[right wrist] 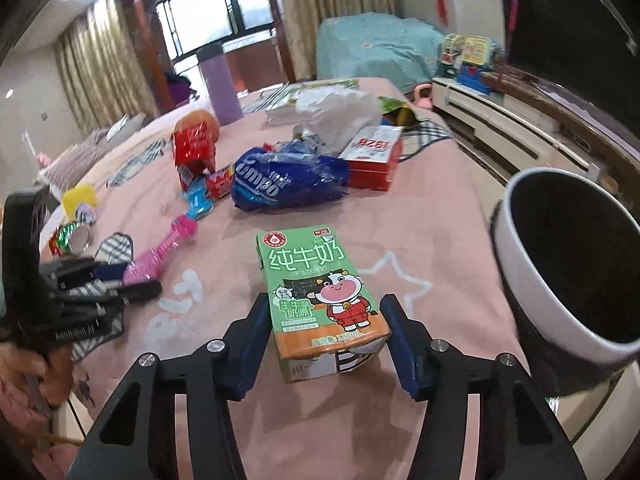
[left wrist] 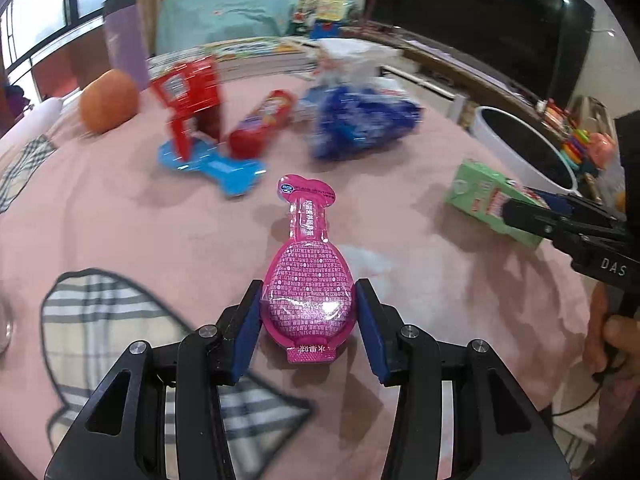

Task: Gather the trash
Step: 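Carry both items over the bin and open both tools to drop them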

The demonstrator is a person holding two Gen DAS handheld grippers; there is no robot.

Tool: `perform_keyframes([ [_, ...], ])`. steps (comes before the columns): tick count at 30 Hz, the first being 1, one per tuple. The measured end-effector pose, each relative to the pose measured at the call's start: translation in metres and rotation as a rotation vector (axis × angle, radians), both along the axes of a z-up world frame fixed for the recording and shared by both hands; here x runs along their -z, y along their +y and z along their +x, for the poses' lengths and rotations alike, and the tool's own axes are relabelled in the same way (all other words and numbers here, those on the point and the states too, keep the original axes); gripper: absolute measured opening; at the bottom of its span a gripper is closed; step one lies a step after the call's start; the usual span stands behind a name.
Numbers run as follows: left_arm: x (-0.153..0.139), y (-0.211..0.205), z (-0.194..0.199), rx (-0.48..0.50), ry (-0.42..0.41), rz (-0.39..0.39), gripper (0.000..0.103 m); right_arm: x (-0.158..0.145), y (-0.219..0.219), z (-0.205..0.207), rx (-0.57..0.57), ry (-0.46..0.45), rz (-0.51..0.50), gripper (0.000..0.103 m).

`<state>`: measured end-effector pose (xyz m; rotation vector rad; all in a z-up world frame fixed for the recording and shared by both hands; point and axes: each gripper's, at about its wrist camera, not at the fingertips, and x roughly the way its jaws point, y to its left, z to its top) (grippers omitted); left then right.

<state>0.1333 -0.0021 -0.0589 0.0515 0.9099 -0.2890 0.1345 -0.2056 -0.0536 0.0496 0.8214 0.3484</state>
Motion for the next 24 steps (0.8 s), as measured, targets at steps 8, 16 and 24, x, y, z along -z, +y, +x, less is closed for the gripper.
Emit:
perform_keyframes([
  [8, -0.013, -0.049, -0.006, 0.078, -0.025, -0.043, 0.045, -0.003, -0.027, -0.012, 0.113, 0.019, 0.071, 0.055],
  [16, -0.018, -0.071, 0.0, 0.117, -0.023, -0.06, 0.045, -0.009, -0.054, -0.026, 0.193, -0.006, 0.118, 0.055],
  [24, -0.026, -0.096, 0.0, 0.16, -0.034, -0.065, 0.045, -0.021, -0.079, -0.032, 0.261, -0.049, 0.143, 0.055],
])
